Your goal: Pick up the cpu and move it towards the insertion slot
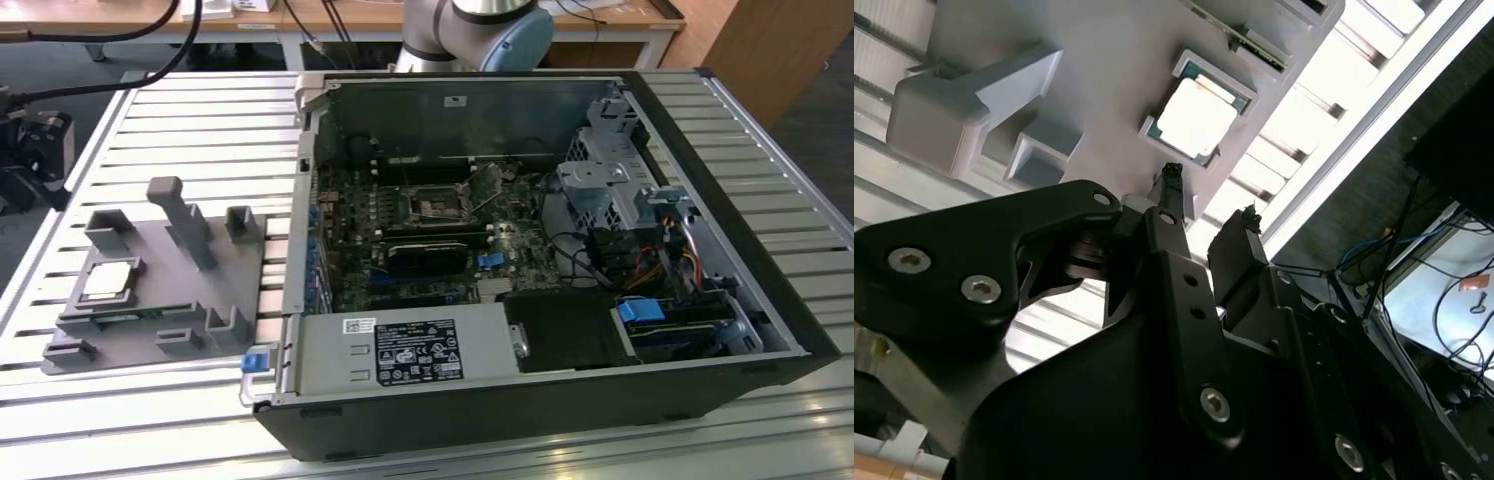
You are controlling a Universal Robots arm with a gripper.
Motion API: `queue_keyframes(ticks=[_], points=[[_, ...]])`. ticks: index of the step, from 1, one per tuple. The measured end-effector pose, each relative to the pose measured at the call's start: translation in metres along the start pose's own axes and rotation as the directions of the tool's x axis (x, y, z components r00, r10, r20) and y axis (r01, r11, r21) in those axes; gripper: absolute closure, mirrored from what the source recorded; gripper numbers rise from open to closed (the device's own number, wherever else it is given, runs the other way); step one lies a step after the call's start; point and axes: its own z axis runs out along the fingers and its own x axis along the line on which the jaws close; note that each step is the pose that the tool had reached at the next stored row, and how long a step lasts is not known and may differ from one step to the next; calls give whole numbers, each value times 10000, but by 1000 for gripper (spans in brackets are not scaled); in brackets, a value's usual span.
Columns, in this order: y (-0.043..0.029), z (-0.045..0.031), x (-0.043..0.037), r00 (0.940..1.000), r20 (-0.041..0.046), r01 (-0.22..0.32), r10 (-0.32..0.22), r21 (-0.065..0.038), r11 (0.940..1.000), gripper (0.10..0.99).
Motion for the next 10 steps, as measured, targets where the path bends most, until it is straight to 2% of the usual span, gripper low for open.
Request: queue_keyframes(ticks=[10], points=[[-1, 45, 3, 10000, -1, -1, 1, 53, 10000, 694]])
